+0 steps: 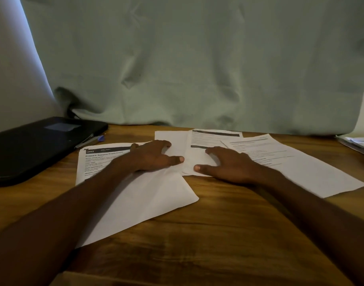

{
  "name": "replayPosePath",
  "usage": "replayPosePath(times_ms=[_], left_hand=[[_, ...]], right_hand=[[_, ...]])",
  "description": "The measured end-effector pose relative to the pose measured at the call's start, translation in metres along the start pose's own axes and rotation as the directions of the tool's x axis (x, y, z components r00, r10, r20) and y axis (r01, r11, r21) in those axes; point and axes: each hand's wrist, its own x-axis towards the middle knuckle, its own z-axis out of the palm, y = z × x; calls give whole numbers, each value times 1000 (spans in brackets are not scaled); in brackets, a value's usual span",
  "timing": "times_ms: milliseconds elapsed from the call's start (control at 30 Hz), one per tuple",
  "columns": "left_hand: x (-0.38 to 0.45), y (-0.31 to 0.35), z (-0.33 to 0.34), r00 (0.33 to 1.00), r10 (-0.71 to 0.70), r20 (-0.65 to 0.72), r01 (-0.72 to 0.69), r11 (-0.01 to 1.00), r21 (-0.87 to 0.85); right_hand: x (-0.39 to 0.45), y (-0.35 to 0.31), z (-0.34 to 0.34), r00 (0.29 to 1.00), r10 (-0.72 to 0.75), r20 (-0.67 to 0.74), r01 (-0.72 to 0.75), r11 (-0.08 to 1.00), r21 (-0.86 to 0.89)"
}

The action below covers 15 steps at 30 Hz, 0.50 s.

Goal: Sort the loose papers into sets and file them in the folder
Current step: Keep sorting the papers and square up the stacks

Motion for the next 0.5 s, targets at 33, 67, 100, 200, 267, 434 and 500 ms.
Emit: replayPosePath(times_ms=[33,67,100,200,267,434,500], left_hand=[[2,-2,0,1000,-6,-10,6,1000,-10],[3,-4,-1,999,-15,-32,14,999,-31],[4,-5,0,998,-18,-57,15,998,-56],[2,-4,0,995,-17,-94,7,994,-106],[1,-4,0,992,-30,-119,16,993,-114],[-7,9,2,981,54,-185,-62,997,-39],[-13,22,5,991,69,-114,-76,996,-52]], right_hand=[[2,1,-1,999,31,8,-31,999,11],[3,3,-4,998,58,-5,-58,998,27],[3,5,-7,997,73,-31,-71,996,50],[1,13,-10,982,63,-178,-44,993,108],[2,15,-9,954,55,-295,-19,992,124],[-1,17,-20,863,253,-438,69,799,597],[-1,20,-28,848,324,-418,92,687,720]])
